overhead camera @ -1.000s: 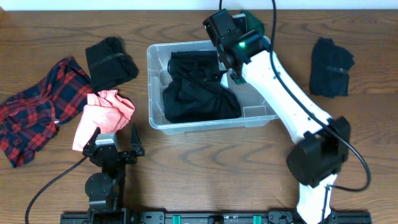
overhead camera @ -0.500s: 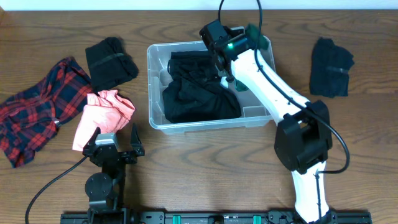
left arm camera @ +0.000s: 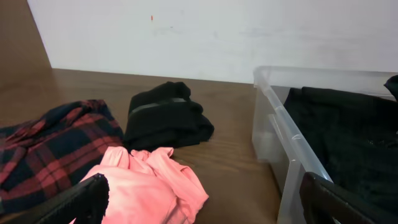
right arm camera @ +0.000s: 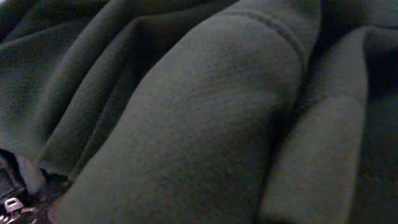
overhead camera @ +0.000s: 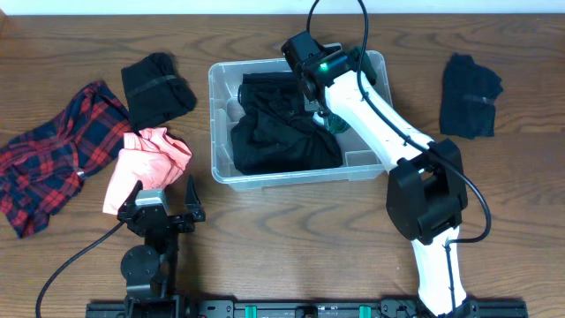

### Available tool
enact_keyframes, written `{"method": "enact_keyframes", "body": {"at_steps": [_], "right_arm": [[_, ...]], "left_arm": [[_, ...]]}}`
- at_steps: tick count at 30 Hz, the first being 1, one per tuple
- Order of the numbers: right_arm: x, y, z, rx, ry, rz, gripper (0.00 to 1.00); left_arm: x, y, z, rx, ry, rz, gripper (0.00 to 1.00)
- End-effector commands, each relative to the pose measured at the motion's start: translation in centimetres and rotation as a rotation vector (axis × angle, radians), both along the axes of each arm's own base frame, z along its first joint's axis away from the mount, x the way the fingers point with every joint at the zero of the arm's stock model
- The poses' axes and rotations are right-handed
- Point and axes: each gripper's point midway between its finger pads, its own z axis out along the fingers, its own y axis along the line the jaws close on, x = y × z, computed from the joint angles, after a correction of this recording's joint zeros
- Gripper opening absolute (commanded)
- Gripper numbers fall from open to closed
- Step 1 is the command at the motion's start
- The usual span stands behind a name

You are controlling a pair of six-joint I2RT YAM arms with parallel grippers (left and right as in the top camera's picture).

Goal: Pack container
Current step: 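Lower the green clothes into the bin's right side and release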

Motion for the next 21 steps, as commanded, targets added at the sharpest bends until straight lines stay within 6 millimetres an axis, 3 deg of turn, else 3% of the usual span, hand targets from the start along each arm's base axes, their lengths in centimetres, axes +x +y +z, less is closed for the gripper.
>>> {"method": "enact_keyframes", "body": {"at_steps": [1,6,7,9,12,13,21], "right_arm": [[-0.2,0.4,0.1,-0.009,0.003,0.015,0.01],[-0.2,0.4,0.1,-0.009,0.005,0.017,0.03],[-0.2,0.4,0.0,-0.009,0.007,0.024,0.15],[-0.1,0.8,0.0,-0.007,0.014,0.065,0.64],[0.1,1.1,0.0,-0.005,0.016,0.09,0.96],[0.1,1.1,0.0,-0.002,0.015,0.094,0.99],[1.0,2.0,1.2,-0.022,-0.012,0.187,0.99]], "left_arm": [[-0.1,0.1,-1.5,0.005,0.048,0.006,0.98],[-0.1,0.1,-1.5,0.005,0.048,0.006,0.98],[-0.1,0.1,-1.5,0.005,0.048,0.006,0.98],[-0.1,0.1,-1.5,0.005,0.048,0.006,0.98],[-0.1,0.1,-1.5,0.005,0.048,0.006,0.98],[-0.1,0.1,-1.5,0.005,0.048,0.006,0.98],[-0.1,0.1,-1.5,0.005,0.048,0.006,0.98]]}}
